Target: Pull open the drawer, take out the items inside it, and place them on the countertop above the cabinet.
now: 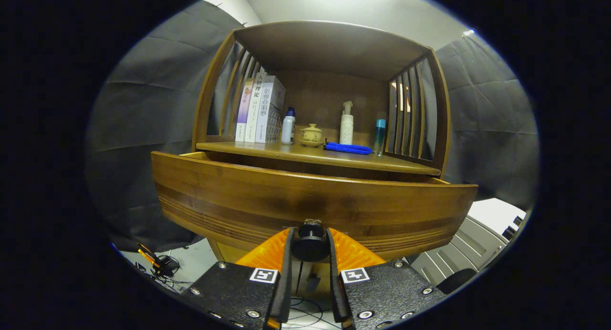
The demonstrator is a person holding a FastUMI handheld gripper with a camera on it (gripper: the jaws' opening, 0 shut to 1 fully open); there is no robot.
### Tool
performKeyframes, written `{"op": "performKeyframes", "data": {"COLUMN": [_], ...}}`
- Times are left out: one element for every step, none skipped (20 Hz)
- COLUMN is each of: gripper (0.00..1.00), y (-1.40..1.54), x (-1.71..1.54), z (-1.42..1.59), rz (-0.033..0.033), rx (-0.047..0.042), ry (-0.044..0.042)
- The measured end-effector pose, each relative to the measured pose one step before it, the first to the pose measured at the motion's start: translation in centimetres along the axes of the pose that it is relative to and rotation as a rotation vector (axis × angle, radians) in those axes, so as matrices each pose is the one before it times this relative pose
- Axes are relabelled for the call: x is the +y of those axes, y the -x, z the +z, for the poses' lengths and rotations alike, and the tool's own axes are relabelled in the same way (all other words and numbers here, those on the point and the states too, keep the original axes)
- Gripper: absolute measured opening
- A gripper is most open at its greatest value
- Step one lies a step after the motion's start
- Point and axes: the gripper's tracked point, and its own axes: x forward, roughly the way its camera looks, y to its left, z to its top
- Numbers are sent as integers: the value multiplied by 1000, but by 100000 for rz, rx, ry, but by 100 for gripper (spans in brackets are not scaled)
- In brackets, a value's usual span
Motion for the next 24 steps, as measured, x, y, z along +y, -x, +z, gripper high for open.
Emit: {"op": "performKeyframes", "data": {"gripper": [34,34,34,34,34,34,34,34,34,34,34,34,34,34,34,34,34,35,45,55,65,76,86,96], "y": [660,955,729,585,518,613,426,606,663,403,485,597,691,286,324,259,80,91,239,349,230,254,335,55], "x": [19,122,-16,37,63,60,-111,25,97,-17,45,25,31,172,195,192,141,150,190,421,379,79,25,-65], "z": [-72,-207,-167,-364,-496,341,-463,-53,33,-357,-50,-297,-86,-271,-48,-83,115,-82,105,516,852,561,909,1132], "rz": [337,438,391,297,592,290,138,119,-129,220,107,372,80,438,345,64,21,440,1608,2698,3148,2265,1116,902], "rx": [240,304,580,958,1162,-1044,1876,45,748,972,646,539,410,402,205,-51,-400,350,-169,-1576,-1798,-1822,-1125,-1933], "ry": [-281,-450,-198,504,1646,1527,291,-528,-712,-280,-122,311,-663,-1042,-1295,-733,401,551,100,-126,-1567,-2690,-3211,-2612]}}
